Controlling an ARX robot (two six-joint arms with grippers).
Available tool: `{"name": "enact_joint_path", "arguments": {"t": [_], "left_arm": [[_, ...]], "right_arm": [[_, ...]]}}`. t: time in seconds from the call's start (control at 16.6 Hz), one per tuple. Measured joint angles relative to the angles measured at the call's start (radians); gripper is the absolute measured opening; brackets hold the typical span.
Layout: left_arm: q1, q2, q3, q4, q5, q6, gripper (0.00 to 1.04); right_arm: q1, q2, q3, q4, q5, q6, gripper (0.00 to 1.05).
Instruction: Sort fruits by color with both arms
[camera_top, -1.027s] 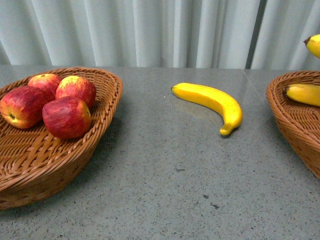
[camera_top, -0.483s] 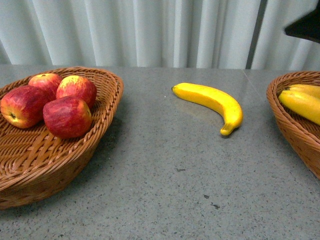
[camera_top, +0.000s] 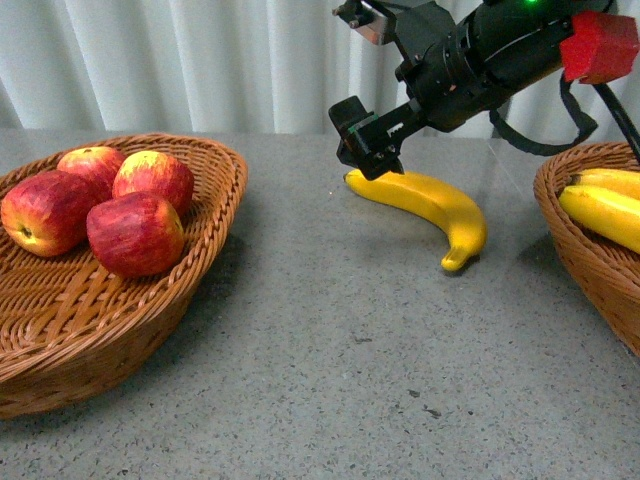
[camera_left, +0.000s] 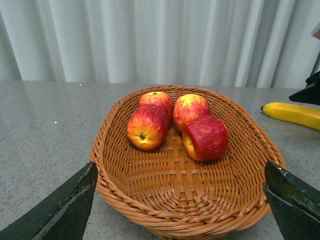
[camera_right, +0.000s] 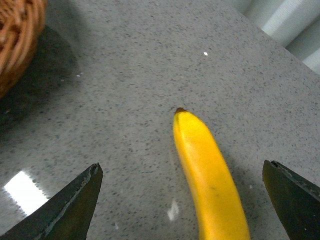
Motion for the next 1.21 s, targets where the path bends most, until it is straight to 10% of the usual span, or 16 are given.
{"name": "enact_joint_path", "arguments": {"t": [0.85, 1.21], "left_arm": [[0.000, 0.000, 0.000, 0.000, 0.000, 0.000, 0.98], [0.000, 0.000, 0.000, 0.000, 0.000, 0.000, 0.98]], "right_arm": [[-0.023, 0.220, 0.231, -0.252, 0.121, 0.000, 0.98], [-0.017, 0.220, 0.196, -0.146, 0.057, 0.048, 0.36]]}}
